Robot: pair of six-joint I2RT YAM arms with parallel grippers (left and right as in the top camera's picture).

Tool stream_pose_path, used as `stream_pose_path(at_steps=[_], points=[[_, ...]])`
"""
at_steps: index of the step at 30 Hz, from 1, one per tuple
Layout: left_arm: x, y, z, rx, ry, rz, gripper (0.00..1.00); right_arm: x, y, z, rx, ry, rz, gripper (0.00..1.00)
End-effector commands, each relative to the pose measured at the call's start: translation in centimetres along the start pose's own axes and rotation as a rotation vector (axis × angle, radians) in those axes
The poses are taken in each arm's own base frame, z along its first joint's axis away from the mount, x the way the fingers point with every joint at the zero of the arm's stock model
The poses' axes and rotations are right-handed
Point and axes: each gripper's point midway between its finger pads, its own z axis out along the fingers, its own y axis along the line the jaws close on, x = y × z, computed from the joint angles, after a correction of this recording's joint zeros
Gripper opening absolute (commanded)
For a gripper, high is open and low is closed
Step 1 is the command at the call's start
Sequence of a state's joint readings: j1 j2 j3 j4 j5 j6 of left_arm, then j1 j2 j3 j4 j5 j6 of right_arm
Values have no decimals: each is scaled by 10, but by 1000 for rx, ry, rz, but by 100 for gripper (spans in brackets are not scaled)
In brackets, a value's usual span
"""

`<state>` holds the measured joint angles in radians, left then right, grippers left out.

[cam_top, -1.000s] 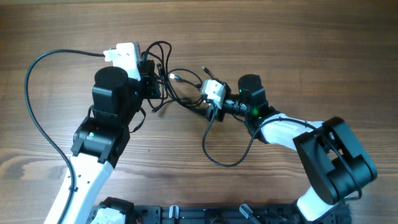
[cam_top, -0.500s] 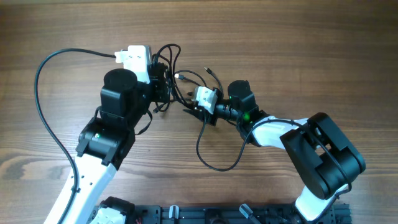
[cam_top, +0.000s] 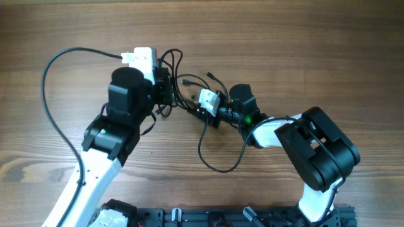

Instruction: Untangle cables

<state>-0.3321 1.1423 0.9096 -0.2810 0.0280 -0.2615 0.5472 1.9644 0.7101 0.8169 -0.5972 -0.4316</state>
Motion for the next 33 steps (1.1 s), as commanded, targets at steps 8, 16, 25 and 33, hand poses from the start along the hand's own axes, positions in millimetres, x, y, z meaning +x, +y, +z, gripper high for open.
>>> stream_pose_path(at_steps=[8, 16, 25, 33], points=[[-3, -4, 9, 14, -2, -10, 4, 6, 2, 2, -6, 21, 18, 43], [-3, -4, 9, 14, -2, -10, 4, 4, 10, 2, -44, 10, 20, 62], [1, -19, 11, 48, 7, 5, 4, -6, 34, 16, -71, 4, -37, 51], [2, -29, 11, 71, 5, 18, 4, 5, 22, 18, 29, 75, -33, 4]])
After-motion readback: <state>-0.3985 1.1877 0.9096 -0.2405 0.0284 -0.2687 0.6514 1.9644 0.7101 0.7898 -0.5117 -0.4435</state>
